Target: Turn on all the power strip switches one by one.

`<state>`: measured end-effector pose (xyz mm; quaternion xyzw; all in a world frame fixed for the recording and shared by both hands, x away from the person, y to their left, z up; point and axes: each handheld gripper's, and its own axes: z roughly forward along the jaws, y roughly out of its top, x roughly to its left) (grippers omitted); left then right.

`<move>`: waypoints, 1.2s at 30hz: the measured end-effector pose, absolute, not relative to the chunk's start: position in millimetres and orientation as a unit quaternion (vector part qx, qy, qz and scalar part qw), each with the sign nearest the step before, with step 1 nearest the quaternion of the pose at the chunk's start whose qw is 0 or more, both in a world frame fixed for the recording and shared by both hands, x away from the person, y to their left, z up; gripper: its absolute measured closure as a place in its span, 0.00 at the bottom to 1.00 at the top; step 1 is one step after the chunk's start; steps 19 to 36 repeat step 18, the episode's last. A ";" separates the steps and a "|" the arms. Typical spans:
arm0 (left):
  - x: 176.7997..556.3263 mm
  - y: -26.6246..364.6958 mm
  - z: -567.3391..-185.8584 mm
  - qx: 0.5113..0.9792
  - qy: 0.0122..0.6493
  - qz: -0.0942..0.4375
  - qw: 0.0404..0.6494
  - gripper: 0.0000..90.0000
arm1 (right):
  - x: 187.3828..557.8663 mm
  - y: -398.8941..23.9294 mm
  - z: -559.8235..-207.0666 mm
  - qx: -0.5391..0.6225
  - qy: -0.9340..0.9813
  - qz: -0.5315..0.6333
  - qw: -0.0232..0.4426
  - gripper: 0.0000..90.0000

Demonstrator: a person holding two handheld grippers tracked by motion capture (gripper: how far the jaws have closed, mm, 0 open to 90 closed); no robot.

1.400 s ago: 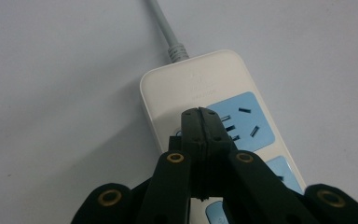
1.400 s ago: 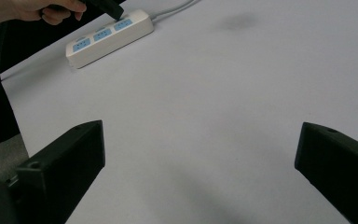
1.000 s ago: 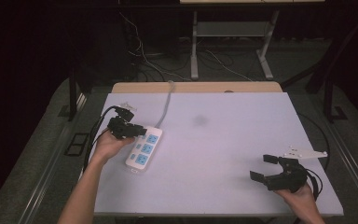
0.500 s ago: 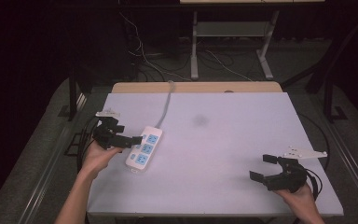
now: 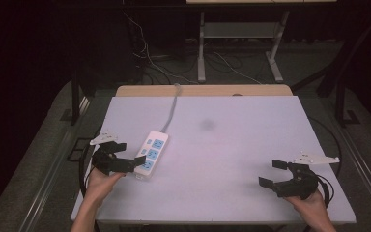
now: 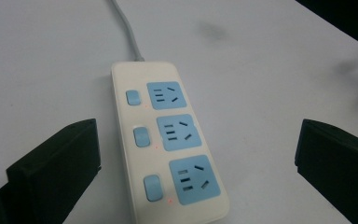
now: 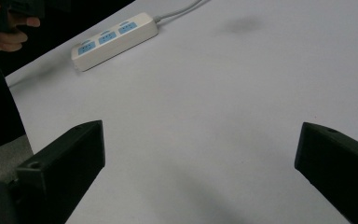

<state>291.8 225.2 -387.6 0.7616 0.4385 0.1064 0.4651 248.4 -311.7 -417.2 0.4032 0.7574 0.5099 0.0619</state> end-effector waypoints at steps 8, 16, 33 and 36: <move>268.9 216.5 -400.2 0.752 0.428 0.110 0.489 0.00 | 247.9 -310.7 -417.7 0.403 0.759 0.508 0.059 0.02; 252.5 205.6 -406.1 0.757 0.405 0.116 0.500 0.00 | 246.8 -310.3 -418.0 0.404 0.759 0.508 0.059 0.02; 251.7 204.2 -407.4 0.760 0.403 0.117 0.496 0.00 | 246.2 -310.0 -418.1 0.404 0.759 0.508 0.058 0.02; 251.7 204.2 -407.4 0.760 0.403 0.117 0.496 0.00 | 246.2 -310.0 -418.1 0.404 0.759 0.508 0.058 0.02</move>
